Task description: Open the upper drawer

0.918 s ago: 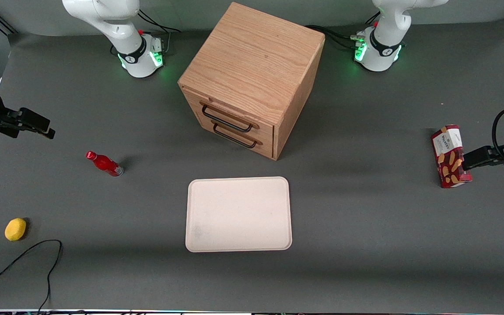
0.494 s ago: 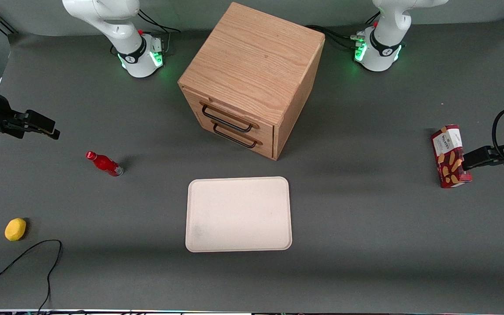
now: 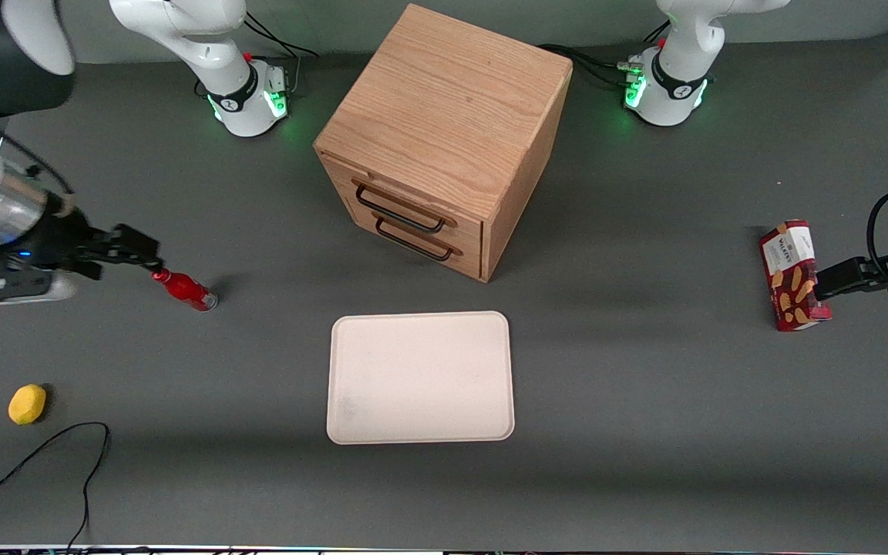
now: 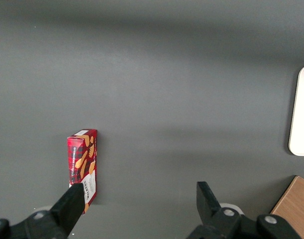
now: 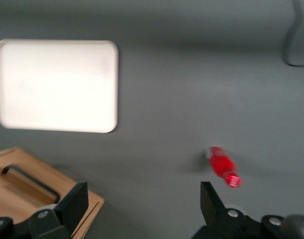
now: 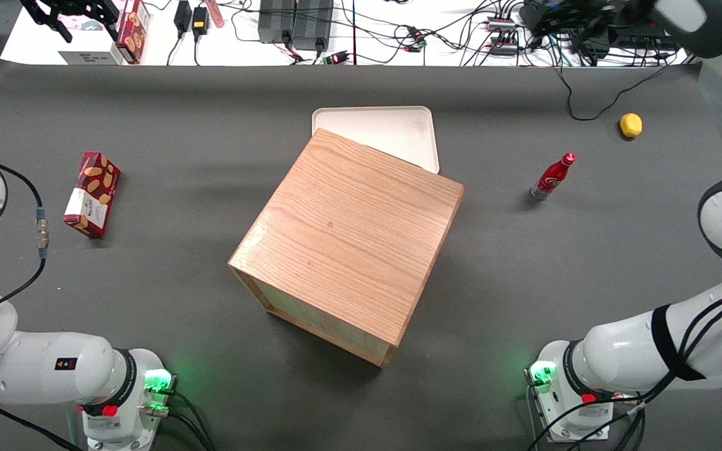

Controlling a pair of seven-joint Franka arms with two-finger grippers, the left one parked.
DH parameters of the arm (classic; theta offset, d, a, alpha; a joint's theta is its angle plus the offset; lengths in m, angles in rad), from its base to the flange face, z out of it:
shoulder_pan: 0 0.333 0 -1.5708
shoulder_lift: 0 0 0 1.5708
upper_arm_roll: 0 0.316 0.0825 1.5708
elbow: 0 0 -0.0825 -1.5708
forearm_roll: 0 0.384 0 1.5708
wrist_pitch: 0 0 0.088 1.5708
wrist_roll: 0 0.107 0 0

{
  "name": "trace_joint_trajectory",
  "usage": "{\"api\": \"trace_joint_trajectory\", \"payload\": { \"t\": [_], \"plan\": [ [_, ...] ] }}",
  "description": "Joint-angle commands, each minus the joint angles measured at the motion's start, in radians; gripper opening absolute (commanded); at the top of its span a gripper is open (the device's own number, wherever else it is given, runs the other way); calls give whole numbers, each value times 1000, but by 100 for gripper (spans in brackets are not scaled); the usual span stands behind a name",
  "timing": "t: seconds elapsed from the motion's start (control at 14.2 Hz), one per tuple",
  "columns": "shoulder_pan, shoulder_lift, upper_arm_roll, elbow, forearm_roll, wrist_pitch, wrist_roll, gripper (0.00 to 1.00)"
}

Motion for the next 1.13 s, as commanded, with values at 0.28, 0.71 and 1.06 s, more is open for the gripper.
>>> {"api": "trace_joint_trajectory", "payload": {
  "t": [0.28,0.71,1.06],
  "plan": [
    [33,67,337,28,6,30,5,100],
    [56,101,419,-60,6,24,-354,100],
    [80,162,420,-173,4,134,-382,100]
  ]
}}
